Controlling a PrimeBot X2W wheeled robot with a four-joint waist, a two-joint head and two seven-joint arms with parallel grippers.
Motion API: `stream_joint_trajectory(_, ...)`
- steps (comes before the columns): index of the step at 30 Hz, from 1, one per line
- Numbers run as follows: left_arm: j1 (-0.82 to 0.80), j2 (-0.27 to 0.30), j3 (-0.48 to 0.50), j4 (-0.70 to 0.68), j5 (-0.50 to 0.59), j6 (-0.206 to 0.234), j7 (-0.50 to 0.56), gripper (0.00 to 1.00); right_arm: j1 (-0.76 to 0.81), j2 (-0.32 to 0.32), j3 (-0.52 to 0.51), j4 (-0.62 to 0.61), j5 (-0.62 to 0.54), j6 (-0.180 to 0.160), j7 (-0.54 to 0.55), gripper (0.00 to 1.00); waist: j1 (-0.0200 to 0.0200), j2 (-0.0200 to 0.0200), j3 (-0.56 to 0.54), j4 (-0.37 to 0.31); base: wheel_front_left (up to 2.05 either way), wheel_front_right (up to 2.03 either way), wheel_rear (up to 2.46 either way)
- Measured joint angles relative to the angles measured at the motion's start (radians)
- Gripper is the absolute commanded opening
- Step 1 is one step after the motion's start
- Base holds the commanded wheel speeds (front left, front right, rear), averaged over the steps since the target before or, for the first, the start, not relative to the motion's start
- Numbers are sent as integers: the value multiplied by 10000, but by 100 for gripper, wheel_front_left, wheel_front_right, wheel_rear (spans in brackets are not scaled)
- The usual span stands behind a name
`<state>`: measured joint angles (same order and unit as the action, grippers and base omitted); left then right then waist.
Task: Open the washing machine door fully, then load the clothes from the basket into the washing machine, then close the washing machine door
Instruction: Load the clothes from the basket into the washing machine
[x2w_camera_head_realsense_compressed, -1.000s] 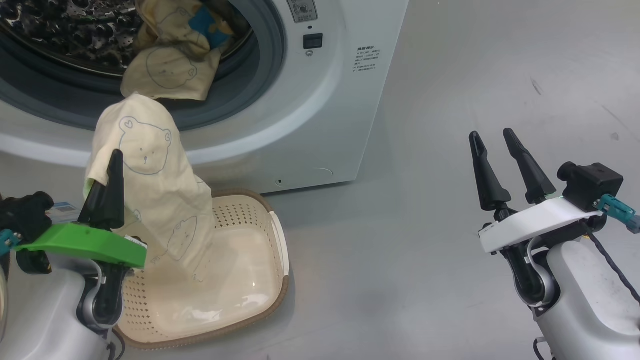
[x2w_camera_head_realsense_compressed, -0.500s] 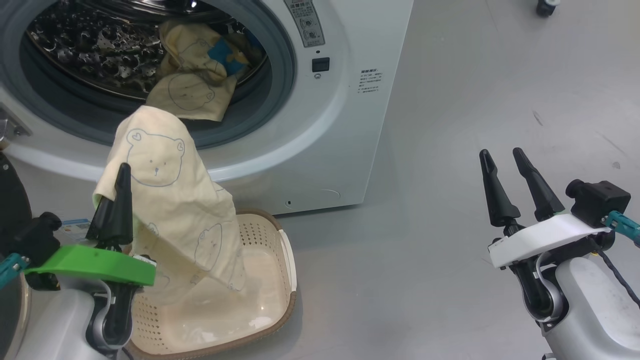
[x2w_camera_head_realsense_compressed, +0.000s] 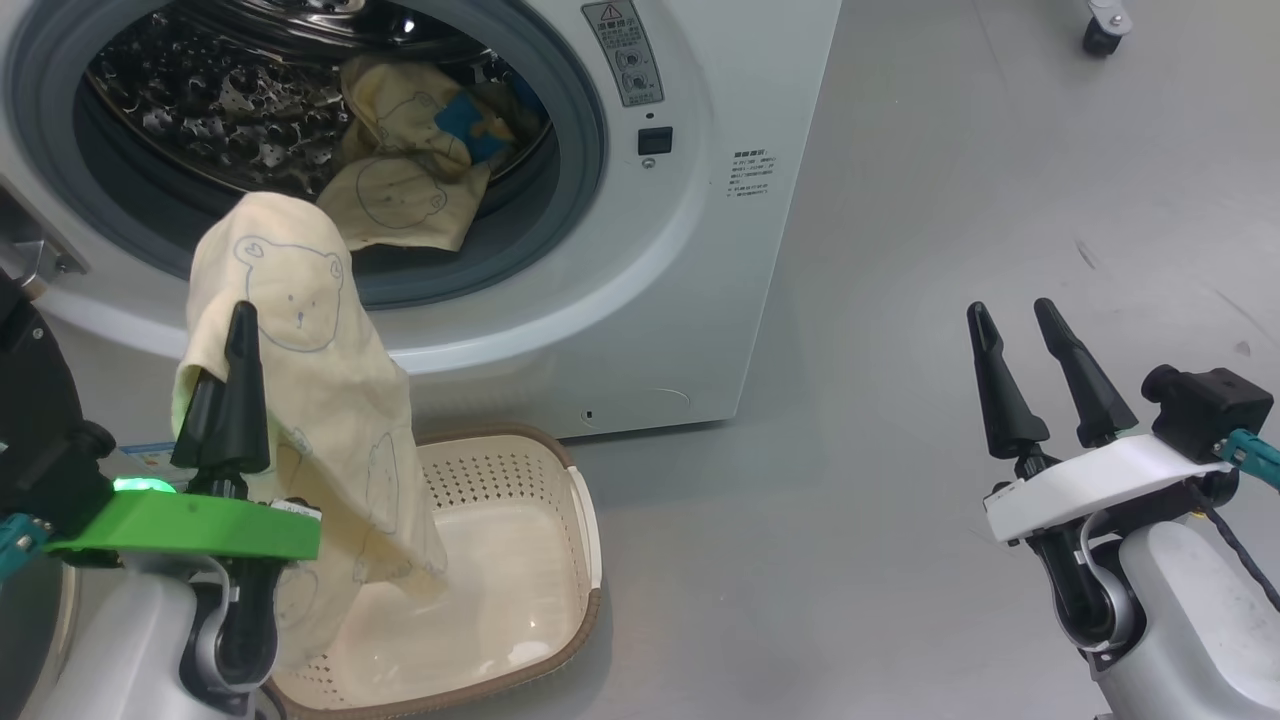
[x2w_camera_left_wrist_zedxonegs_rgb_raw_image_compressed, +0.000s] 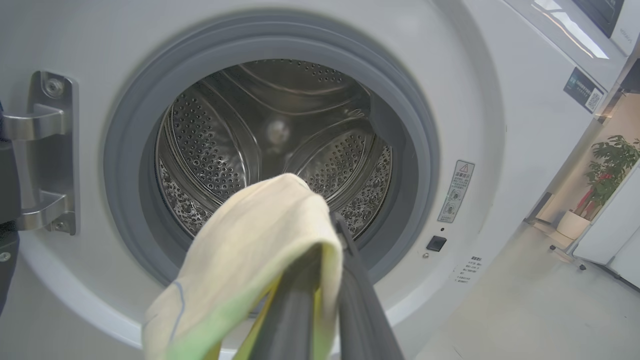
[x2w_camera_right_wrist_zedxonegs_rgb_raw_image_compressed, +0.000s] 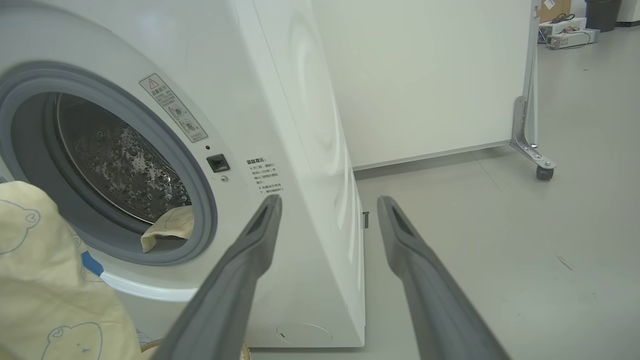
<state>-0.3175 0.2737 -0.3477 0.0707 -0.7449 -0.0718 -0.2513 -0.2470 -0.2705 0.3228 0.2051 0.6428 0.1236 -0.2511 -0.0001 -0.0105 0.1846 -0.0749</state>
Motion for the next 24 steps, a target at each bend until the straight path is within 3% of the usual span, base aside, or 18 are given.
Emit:
stream_joint_trajectory(13,-1017,69,267,33,-117,134,159,0,-5,61,384,-178,4,0,0,100,0,0,400,-403,0,0,0)
stream_joint_trajectory(24,-2751,301,146,1987,-73,430,1586,0,-115,198,550,-416,6,0,0,100,0,0,1247,-973,0,0,0)
